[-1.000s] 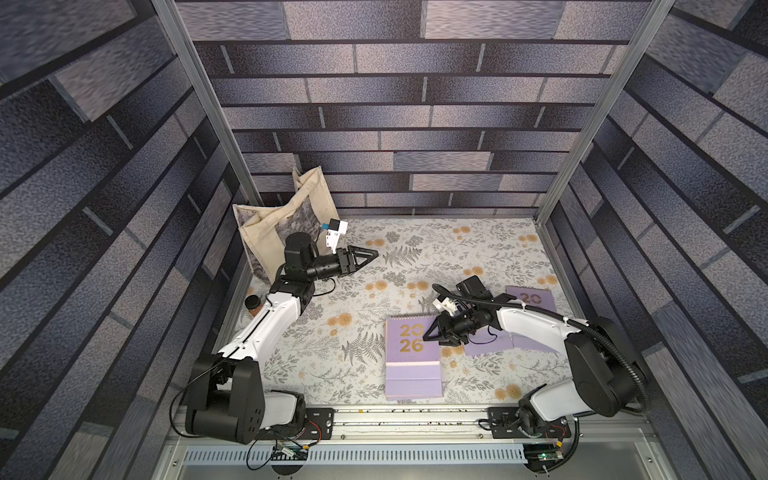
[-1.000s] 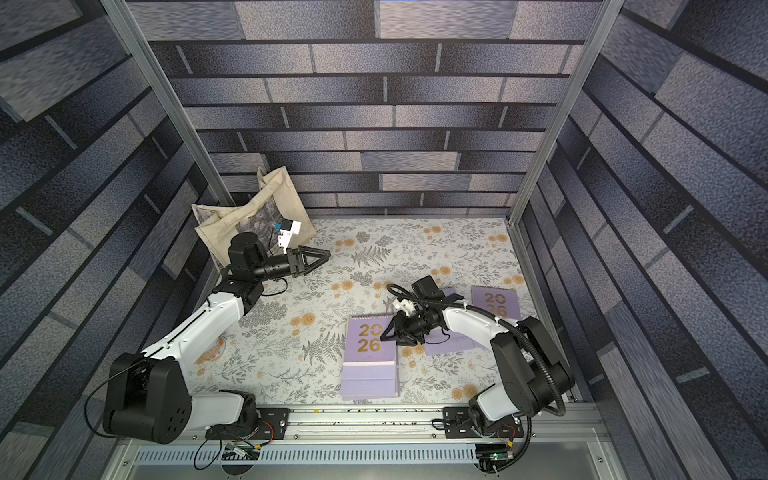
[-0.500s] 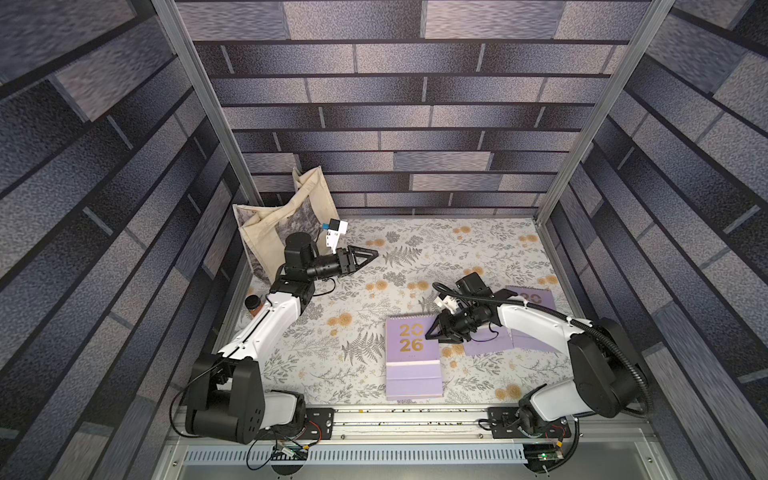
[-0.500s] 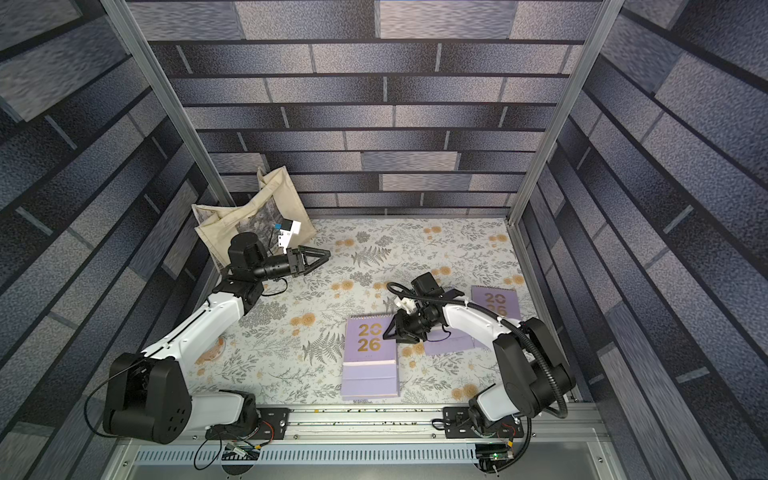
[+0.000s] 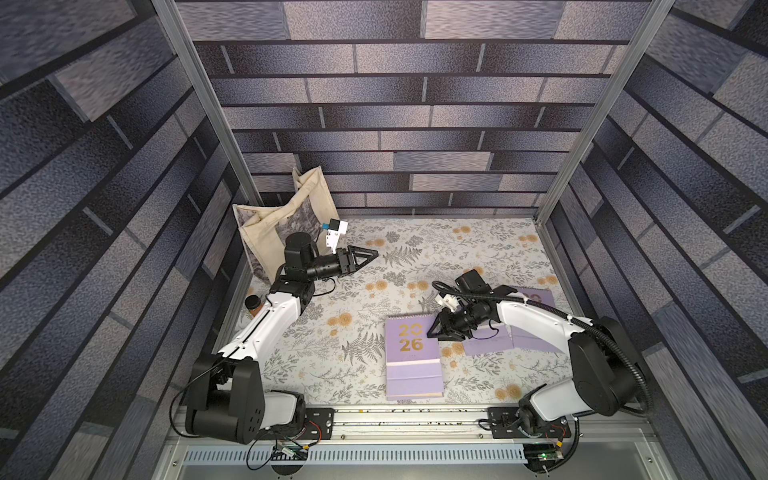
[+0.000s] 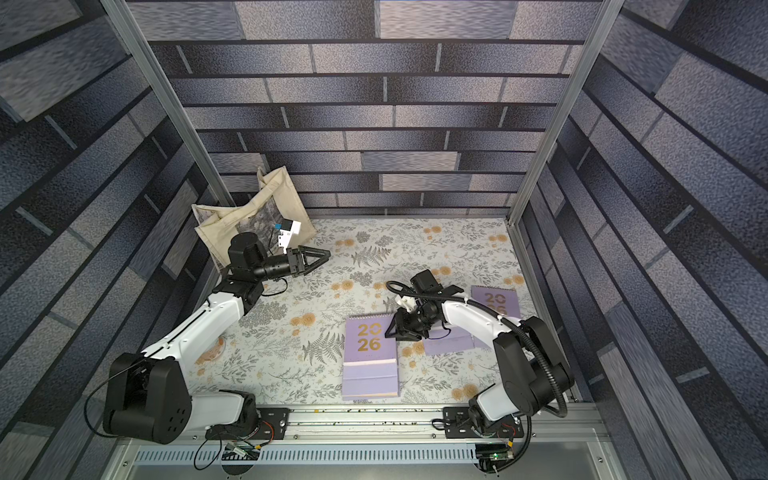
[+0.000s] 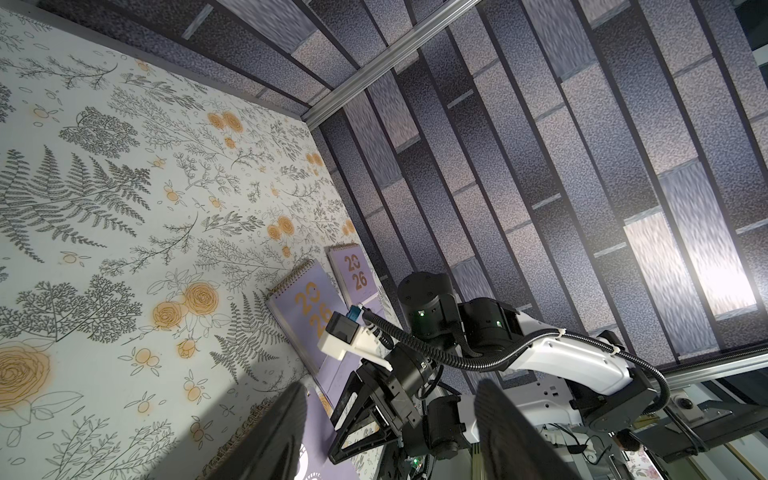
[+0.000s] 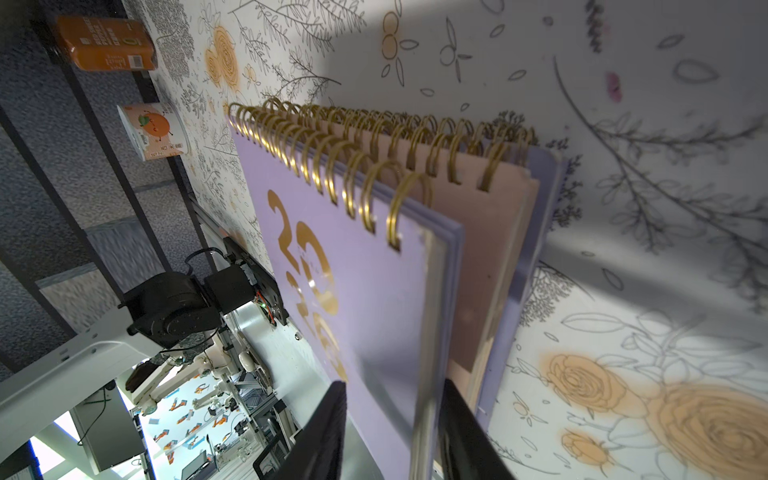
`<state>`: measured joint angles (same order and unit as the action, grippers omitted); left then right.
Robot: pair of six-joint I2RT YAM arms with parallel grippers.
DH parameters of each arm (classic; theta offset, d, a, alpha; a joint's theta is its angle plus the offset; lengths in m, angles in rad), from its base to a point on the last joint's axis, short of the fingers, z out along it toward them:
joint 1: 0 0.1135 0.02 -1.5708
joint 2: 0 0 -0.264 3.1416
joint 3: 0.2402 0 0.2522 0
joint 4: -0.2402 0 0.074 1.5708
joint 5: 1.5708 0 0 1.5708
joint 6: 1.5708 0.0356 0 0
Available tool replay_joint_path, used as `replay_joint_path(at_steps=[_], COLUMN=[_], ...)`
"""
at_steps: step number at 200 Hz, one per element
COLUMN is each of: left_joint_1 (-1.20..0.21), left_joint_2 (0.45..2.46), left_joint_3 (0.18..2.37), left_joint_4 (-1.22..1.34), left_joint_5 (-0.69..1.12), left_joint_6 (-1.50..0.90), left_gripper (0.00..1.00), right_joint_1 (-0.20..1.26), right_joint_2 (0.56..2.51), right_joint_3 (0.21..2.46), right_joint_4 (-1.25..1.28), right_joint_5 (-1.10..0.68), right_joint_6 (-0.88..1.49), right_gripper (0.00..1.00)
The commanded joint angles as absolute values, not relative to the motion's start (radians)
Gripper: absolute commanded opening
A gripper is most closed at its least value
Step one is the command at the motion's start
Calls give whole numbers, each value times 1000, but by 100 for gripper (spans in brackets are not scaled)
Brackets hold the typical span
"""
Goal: Stack the calendars
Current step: Place the calendar at the calendar.
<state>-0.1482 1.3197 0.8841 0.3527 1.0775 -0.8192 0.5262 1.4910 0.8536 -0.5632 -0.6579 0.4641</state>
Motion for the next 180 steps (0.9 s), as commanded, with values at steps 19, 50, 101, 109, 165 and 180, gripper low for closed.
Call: replay_joint_path(at_steps=[19, 50, 101, 109, 165, 180], left_joint_1=[-147, -146, -157, -164, -280, -329], left_joint_2=[1319, 1321, 1327, 1330, 1433, 1482], left_joint_3=[873, 873, 889, 898, 1023, 1065], left_joint_4=[382, 380, 351, 325, 156, 133], left_joint_5=[1100, 1100, 1088, 1082, 1026, 1004], left_joint_6=[-825, -826, -819, -806, -720, -722], left_gripper=[67, 67, 71, 77, 100, 100], right_joint_1=[536, 535, 504, 485, 323, 282], right_joint_2=[1492, 1480, 1462, 1455, 1411, 1406], right_joint_3=[890, 906, 945, 946, 1049, 1087], right_joint_4=[-638, -673, -706, -706, -840, -873], right_joint_5=[-596, -556, -550, -556, -459, -421], right_joint_6=[430, 412, 373, 368, 231, 207], right_gripper=[43, 46, 55, 58, 76, 79])
